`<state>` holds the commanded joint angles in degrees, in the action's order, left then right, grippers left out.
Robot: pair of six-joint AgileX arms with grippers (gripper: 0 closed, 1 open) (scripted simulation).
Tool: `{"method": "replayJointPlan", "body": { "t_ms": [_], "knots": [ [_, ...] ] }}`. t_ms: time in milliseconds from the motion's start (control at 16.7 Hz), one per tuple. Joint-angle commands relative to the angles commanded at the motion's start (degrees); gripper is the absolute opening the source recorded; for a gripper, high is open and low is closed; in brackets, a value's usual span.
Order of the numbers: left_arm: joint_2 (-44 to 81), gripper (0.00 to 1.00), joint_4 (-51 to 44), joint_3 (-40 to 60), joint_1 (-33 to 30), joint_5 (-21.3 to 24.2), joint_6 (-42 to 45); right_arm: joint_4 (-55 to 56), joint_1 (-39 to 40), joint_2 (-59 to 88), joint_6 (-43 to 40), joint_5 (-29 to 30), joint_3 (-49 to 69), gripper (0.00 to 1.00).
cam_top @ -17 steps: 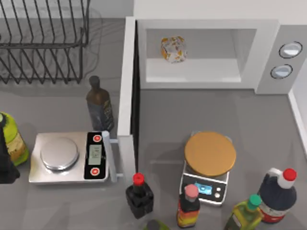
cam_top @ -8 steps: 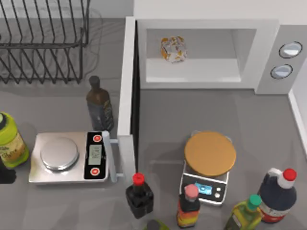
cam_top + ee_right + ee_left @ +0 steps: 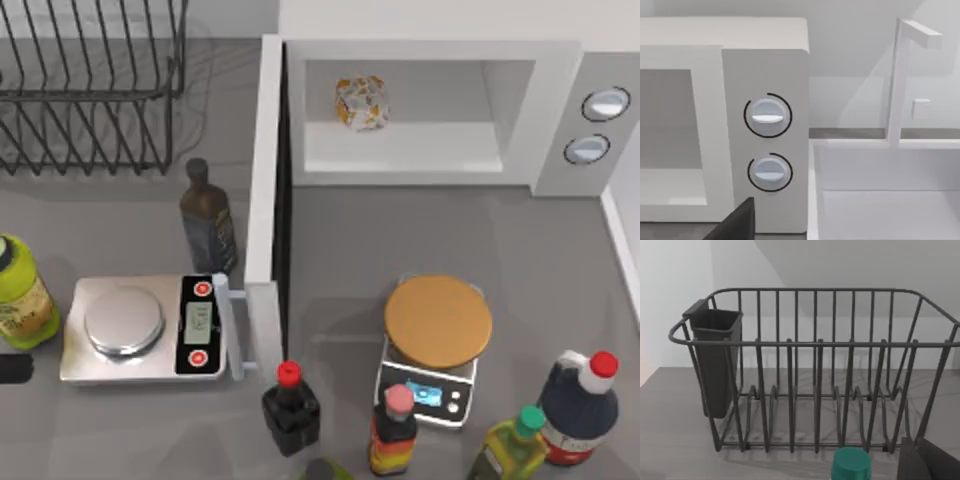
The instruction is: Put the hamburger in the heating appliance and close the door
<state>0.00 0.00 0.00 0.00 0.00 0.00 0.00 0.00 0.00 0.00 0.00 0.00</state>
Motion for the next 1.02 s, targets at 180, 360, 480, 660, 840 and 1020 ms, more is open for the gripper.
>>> {"method": "replayJointPlan", "body": {
  "t_ms": [180,360,480,660,840,1020],
  "knots": [
    [0.0,0.00,0.0,0.0,0.0,0.0,0.0,0.0,0.0,0.0,0.0,0.0,0.0,1.00],
    [0.0,0.00,0.0,0.0,0.0,0.0,0.0,0.0,0.0,0.0,0.0,0.0,0.0,1.00],
    [0.0,0.00,0.0,0.0,0.0,0.0,0.0,0.0,0.0,0.0,0.0,0.0,0.0,1.00],
    [2.1,0.00,2.2,-0.2,2.0,2.0,0.0,0.0,0.0,0.0,0.0,0.0,0.0,1.00],
    [6.2,0.00,6.6,-0.3,5.8,6.2,0.1,0.0,0.0,0.0,0.0,0.0,0.0,1.00],
    [9.9,0.00,10.4,-0.6,9.7,9.4,0.1,0.0,0.0,0.0,0.0,0.0,0.0,1.00]
  ]
}}
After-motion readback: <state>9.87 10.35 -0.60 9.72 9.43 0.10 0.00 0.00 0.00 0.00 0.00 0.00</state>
